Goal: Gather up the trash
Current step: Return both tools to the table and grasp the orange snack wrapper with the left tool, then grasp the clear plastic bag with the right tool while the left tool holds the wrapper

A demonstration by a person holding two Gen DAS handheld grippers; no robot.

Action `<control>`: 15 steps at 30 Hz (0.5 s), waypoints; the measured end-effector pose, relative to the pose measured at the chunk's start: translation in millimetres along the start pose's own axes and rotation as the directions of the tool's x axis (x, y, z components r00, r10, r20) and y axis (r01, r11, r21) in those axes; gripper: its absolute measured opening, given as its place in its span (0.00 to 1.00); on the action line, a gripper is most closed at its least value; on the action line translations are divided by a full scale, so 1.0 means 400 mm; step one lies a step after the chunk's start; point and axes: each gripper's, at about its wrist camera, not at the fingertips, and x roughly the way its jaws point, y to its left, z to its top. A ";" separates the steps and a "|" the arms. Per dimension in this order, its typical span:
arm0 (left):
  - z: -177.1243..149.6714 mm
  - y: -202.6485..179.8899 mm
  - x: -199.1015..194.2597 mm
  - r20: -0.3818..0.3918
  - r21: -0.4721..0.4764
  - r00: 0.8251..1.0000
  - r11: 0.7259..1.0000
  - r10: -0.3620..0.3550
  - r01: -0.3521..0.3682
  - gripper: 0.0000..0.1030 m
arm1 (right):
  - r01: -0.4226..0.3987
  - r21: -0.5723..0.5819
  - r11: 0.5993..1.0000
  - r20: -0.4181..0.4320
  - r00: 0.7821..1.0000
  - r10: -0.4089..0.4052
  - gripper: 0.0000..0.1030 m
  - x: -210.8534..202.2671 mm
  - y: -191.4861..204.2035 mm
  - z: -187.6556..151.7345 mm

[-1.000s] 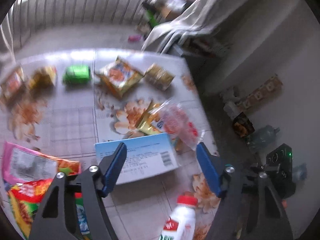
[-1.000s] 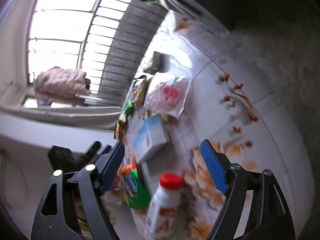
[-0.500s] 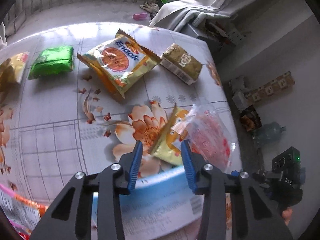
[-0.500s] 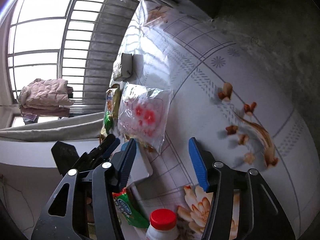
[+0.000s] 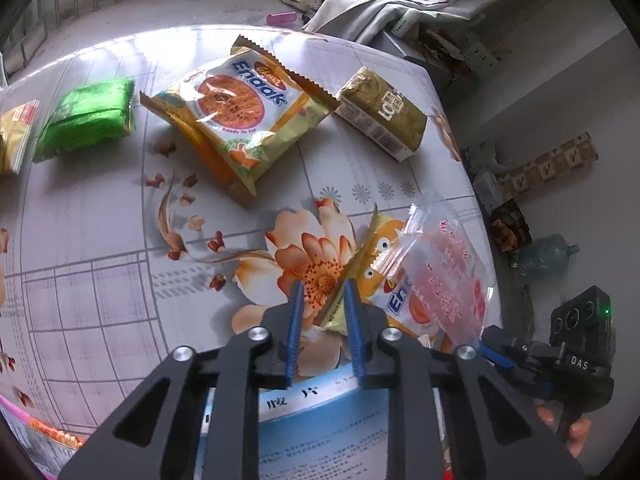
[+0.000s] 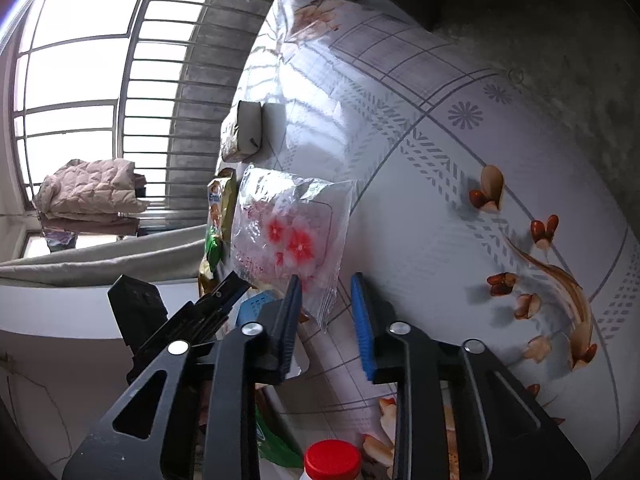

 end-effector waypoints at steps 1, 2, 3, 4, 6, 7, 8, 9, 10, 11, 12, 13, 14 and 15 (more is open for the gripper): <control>-0.003 -0.002 -0.001 -0.001 0.001 1.000 1.000 0.000 0.000 0.13 | -0.002 0.004 1.000 0.001 1.000 0.002 0.19 0.001 -0.002 0.002; -0.003 -0.003 0.001 -0.004 0.002 1.000 1.000 -0.001 0.001 0.10 | -0.005 0.007 1.000 0.002 1.000 0.005 0.18 0.002 -0.005 0.001; -0.003 -0.006 0.003 -0.006 0.005 1.000 1.000 -0.001 0.001 0.08 | -0.009 0.011 1.000 0.003 1.000 0.008 0.16 0.001 -0.008 0.001; -0.005 -0.008 0.004 -0.004 0.010 1.000 1.000 0.001 0.000 0.07 | -0.009 0.011 1.000 0.004 1.000 0.009 0.14 0.001 -0.010 0.000; -0.006 -0.013 0.004 0.004 0.020 1.000 1.000 0.006 -0.006 0.06 | -0.012 0.016 1.000 0.006 1.000 0.012 0.12 -0.002 -0.016 -0.001; -0.006 -0.013 0.005 0.007 0.023 1.000 1.000 0.003 -0.003 0.03 | -0.018 0.023 1.000 0.007 1.000 0.018 0.11 -0.004 -0.020 -0.001; -0.006 -0.017 0.008 0.011 0.024 1.000 1.000 0.001 -0.002 0.02 | -0.021 0.025 0.999 0.008 1.000 0.021 0.10 -0.006 -0.021 -0.003; -0.007 -0.018 0.007 0.016 0.025 1.000 1.000 0.000 -0.001 0.02 | -0.027 0.028 0.999 0.013 1.000 0.026 0.09 -0.009 -0.023 -0.003; -0.007 -0.020 0.006 0.020 0.027 1.000 1.000 -0.003 0.002 0.01 | -0.033 0.030 0.999 0.017 0.999 0.032 0.08 -0.011 -0.024 -0.003; -0.007 -0.022 0.005 0.023 0.027 1.000 1.000 -0.004 0.003 0.01 | -0.050 0.031 0.998 0.023 0.999 0.049 0.07 -0.017 -0.026 -0.004; -0.007 -0.022 0.003 0.027 0.027 1.000 1.000 -0.003 0.003 0.01 | -0.069 0.035 0.997 0.033 0.997 0.068 0.06 -0.025 -0.028 -0.006; -0.008 -0.025 0.000 0.034 0.028 0.999 1.000 -0.007 0.006 0.00 | -0.085 0.037 0.996 0.042 0.996 0.083 0.05 -0.034 -0.031 -0.007; -0.008 -0.027 -0.004 0.044 0.029 0.999 1.000 -0.011 0.010 0.00 | -0.100 0.036 0.994 0.051 0.994 0.098 0.04 -0.043 -0.032 -0.008; -0.007 -0.029 -0.009 0.055 0.029 0.998 0.999 -0.016 0.014 0.00 | -0.108 0.034 0.994 0.057 0.993 0.106 0.04 -0.049 -0.031 -0.008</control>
